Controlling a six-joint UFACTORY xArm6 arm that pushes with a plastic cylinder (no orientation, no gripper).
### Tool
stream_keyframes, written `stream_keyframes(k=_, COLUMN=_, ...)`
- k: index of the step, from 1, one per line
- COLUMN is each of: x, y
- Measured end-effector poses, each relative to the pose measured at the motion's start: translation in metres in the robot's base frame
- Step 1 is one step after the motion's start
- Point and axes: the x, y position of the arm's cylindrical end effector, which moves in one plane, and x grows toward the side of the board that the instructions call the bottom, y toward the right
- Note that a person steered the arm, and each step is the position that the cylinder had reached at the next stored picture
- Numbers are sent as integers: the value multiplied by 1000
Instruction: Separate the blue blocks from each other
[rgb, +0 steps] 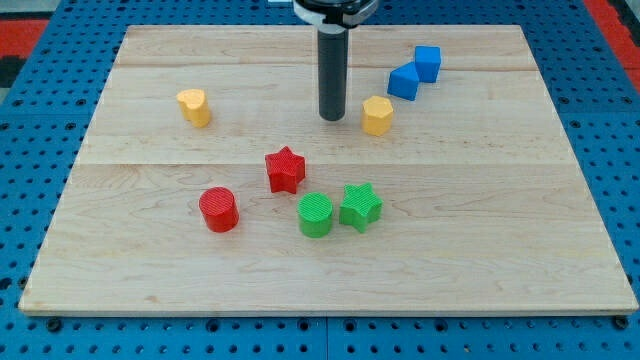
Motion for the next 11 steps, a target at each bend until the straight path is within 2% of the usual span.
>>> stream_keyframes(k=3, x=-80, y=5)
stream_keyframes(k=4, x=-89, y=91)
stream_keyframes(k=5, x=-78, y=107)
stream_keyframes(k=6, x=-54, y=89)
stream_keyframes(k=7, x=-53, y=110)
stream_keyframes(k=8, x=-53, y=81)
stream_keyframes(k=9, x=-33, y=93)
stream_keyframes(k=10, x=-22, y=178)
stream_keyframes(k=11, x=3, y=144)
